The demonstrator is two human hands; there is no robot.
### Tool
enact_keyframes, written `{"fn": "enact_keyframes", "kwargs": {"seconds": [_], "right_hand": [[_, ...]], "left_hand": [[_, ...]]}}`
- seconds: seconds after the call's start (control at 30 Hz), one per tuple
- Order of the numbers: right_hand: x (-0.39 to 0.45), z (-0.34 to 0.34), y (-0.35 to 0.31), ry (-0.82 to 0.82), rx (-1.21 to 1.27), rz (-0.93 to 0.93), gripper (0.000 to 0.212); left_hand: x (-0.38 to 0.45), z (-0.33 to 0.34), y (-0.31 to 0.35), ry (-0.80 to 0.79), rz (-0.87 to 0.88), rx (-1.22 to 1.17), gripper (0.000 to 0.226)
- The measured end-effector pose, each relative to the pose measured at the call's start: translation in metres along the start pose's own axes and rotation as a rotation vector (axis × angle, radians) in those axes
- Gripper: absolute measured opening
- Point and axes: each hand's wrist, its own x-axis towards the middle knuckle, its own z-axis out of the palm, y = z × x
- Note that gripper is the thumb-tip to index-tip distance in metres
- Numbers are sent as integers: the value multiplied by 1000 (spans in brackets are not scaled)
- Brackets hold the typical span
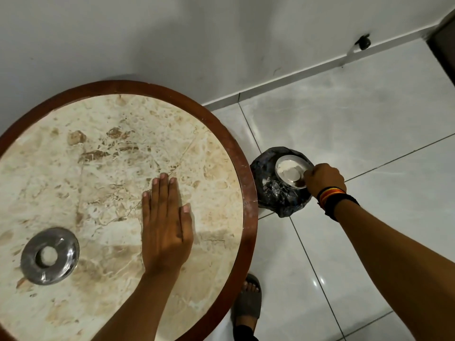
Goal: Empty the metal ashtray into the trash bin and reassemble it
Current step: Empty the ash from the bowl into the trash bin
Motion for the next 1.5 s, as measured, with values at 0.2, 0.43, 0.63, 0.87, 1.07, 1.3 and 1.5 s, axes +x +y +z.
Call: {"fn": "enact_keyframes", "kwargs": {"seconds": [0.2, 0.43, 0.63, 0.87, 1.07, 1.3, 1.5], "right_hand": [[8, 23, 5, -236, 147, 62, 18], [4, 64, 22, -969, 964, 466, 42], [-9, 88, 17, -1469, 1743, 570, 34], [-17, 100, -7, -1526, 2095, 503, 26], [-10, 102, -11, -1494, 2073, 527, 26], [-8, 121, -19, -1519, 1934, 704, 33], [-2, 116, -26, -1544, 2056, 689, 28]], "left_hand": [[0, 0, 0, 8, -2, -2, 63], [1, 1, 0, -26, -14, -12, 64], [1, 2, 1, -24, -24, 12, 65], [1, 1, 3, -14, -17, -10, 64], [1, 0, 2, -18, -13, -29, 64], [1, 1, 2, -5, 4, -42, 64], [1, 2, 2, 15, 20, -32, 64]]}}
